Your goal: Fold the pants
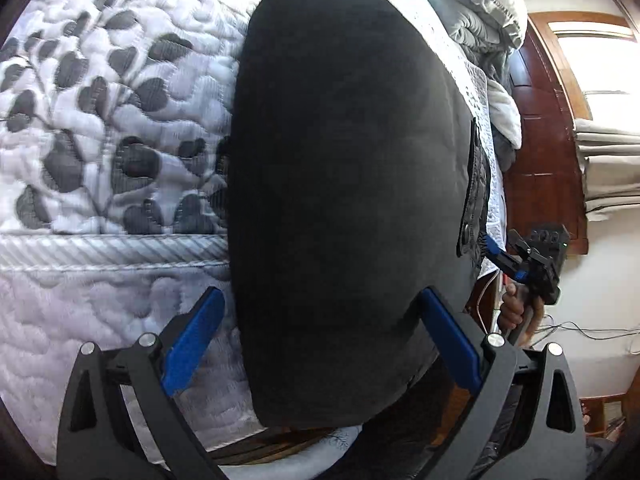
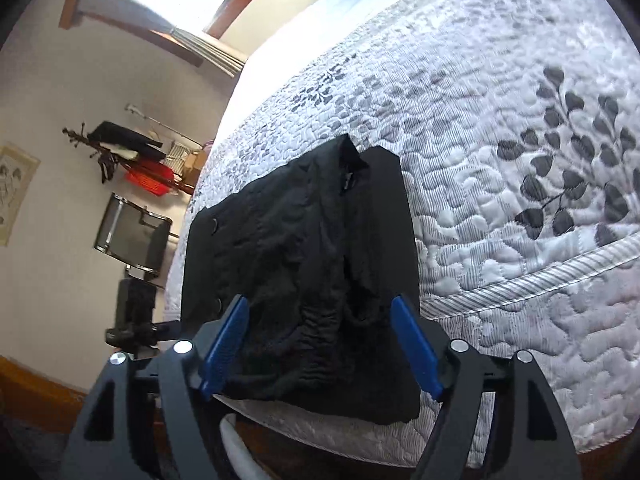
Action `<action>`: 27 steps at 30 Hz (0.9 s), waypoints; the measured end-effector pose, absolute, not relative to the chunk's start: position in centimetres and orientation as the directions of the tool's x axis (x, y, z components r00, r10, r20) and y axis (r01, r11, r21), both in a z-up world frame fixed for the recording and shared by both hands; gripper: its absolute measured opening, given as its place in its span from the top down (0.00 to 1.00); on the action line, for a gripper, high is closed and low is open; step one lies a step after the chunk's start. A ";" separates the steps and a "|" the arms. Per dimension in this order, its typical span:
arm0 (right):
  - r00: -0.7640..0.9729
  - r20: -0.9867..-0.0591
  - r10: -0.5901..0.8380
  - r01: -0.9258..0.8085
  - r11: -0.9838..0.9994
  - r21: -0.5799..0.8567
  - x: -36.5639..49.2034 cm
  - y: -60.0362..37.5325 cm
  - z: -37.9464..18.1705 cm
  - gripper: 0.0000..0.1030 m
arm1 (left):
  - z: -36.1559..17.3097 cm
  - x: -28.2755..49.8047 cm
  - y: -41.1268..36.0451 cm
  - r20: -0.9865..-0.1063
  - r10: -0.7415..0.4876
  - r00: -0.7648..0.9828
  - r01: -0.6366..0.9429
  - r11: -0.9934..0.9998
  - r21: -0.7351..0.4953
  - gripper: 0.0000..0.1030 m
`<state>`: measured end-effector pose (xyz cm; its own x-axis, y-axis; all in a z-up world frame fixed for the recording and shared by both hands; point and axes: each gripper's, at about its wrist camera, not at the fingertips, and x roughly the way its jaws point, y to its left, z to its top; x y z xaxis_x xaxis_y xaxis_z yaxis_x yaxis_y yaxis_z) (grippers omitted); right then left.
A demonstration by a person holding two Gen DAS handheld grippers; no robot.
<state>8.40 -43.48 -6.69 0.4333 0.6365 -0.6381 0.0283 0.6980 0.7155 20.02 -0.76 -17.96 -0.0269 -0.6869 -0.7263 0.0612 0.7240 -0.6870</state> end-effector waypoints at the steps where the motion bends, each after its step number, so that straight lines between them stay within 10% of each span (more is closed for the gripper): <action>1: 0.424 -0.638 0.643 0.035 0.692 0.721 8.7 -43.6 -7.2 0.24 | -18.2 20.2 -1.2 -0.716 -0.697 -0.042 0.063 0.713 -0.698 0.05; 27: 0.286 -0.595 0.751 0.074 0.601 0.796 9.6 -41.7 -13.4 0.11 | -17.5 22.6 -6.8 -0.720 -0.690 -0.076 0.022 0.720 -0.693 0.03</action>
<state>9.58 -41.70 -13.43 0.2859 0.7514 -0.5947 0.0743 0.6013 0.7955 22.63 -6.83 -17.49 -0.0761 -0.6902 -0.7196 0.0222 0.7203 -0.6933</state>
